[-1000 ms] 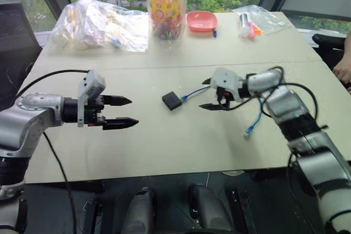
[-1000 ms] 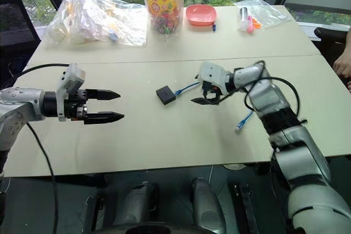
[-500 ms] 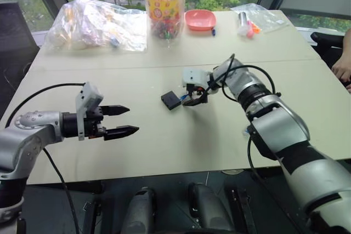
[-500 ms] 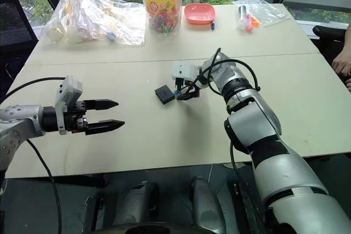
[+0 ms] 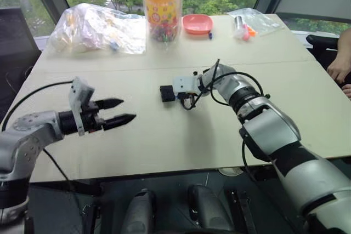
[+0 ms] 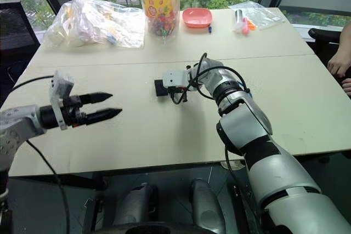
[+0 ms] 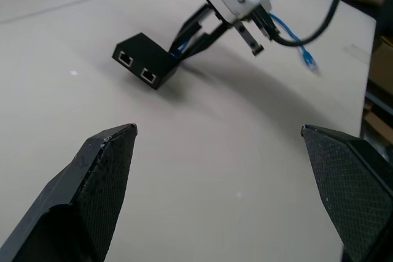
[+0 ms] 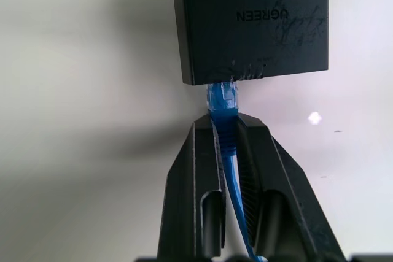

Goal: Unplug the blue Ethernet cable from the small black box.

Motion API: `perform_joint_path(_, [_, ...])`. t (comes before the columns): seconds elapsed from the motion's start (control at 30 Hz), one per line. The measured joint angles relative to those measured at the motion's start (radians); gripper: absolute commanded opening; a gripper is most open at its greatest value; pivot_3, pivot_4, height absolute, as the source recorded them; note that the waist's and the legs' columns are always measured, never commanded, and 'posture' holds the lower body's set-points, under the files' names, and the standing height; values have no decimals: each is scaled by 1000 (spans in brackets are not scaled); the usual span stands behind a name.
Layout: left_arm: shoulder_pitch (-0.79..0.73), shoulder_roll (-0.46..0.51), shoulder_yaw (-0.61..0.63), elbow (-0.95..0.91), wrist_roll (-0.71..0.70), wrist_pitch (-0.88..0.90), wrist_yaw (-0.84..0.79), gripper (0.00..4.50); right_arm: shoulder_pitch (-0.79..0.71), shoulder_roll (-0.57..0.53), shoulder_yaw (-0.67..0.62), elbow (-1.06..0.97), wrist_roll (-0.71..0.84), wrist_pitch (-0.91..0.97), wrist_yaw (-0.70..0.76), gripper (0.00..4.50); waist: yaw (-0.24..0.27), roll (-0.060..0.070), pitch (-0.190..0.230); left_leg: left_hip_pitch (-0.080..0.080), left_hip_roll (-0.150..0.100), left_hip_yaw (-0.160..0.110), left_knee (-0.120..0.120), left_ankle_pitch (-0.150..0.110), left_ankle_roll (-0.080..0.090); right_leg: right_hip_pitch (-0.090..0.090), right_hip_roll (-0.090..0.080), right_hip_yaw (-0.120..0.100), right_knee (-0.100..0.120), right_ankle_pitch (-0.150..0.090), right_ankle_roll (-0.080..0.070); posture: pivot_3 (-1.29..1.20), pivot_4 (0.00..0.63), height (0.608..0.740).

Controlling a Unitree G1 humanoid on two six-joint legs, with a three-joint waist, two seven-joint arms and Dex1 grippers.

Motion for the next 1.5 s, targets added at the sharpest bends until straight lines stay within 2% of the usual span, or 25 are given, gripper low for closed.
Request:
perform_joint_path(0.1, [-202,-64,-84,217,79,-63,-17,4500,144,-132,-3,-219,-47,-137,-203,29,28,0,0,-8,-3,-1,0,3,-4,-6,-1,-1,0,1,3,0,150,740])
perform_joint_path(0.2, [-365,-135,-181,438,171,-136,-76,4500,302,-226,-51,-431,-63,-167,-341,29,36,0,0,-11,-4,1,0,3,-4,-7,-2,0,0,1,6,0,150,740])
perform_joint_path(0.33, [-547,-258,-275,716,268,-241,-163,4500,415,-268,-103,-634,-67,-131,-439,29,21,-1,1,-13,-5,2,1,3,-4,-10,-2,1,-2,2,7,0,150,740])
perform_joint_path(0.43, [-716,-371,-275,981,303,-308,-206,4500,466,-289,-138,-729,-86,-91,-512,29,25,-1,1,-13,-4,1,2,3,-3,-10,-1,0,-1,2,8,0,150,740])
perform_joint_path(0.53, [-829,-440,-266,1154,334,-379,-236,4500,490,-288,-149,-786,-104,-56,-546,29,18,-1,1,-13,-4,1,1,3,-3,-10,0,1,-1,2,8,0,150,740])
perform_joint_path(0.73, [-903,-498,-225,1341,377,-468,-255,4500,509,-286,-149,-818,-123,-12,-560,29,4,-1,1,-13,-4,0,1,2,-3,-10,0,1,-1,1,9,0,150,740])
perform_joint_path(1.0, [-958,-553,-185,1431,435,-537,-249,4500,537,-279,-148,-894,-135,12,-566,29,4,-2,1,-14,-4,-1,1,2,-3,-10,0,1,-1,1,9,0,150,740])
perform_joint_path(1.1, [-962,-563,-176,1445,448,-544,-242,3695,539,-279,-148,-916,-143,24,-566,0,4,-2,1,-14,-4,-1,1,2,-3,-10,0,1,-1,1,9,0,150,740])
perform_joint_path(1.2, [-962,-576,-156,1464,462,-550,-234,2702,557,-278,-147,-950,-148,35,-562,0,4,-2,1,-14,-4,-1,1,2,-3,-10,0,1,-1,1,9,0,150,740])
perform_joint_path(1.4, [-969,-593,-140,1465,476,-555,-242,500,578,-276,-140,-996,-164,63,-550,0,5,-2,1,-14,-4,-1,1,2,-3,-10,0,1,-1,1,9,0,150,740])
perform_joint_path(1.5, [-969,-595,-139,1465,488,-556,-242,520,587,-276,-140,-1009,-165,74,-544,0,5,-2,1,-14,-4,-1,1,2,-3,-10,0,1,-1,1,9,0,150,740])
